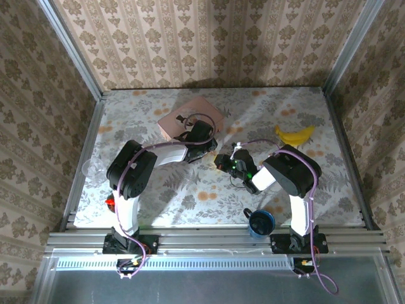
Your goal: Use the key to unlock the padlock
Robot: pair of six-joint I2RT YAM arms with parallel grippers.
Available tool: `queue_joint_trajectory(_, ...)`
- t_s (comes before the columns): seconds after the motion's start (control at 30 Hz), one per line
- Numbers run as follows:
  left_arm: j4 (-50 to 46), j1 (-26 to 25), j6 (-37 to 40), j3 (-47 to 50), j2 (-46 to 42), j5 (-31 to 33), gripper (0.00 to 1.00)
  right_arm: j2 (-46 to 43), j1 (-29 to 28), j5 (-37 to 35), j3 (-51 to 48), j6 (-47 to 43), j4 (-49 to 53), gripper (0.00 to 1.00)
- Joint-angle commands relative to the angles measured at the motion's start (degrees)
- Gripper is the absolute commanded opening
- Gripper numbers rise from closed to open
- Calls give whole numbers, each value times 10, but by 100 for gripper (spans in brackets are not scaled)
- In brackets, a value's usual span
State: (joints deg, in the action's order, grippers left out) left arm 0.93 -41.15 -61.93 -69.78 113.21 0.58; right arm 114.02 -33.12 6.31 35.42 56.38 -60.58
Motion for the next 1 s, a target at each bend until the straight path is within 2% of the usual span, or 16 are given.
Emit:
queue_joint_trajectory(0.0,-8,-14,-7,5,10,-54,0,12,3,-7,19,5,13,0)
queue_joint_trajectory(0.97,27,-21,-5,40,-2,-56,0,5,6,-15,18,14,13,0)
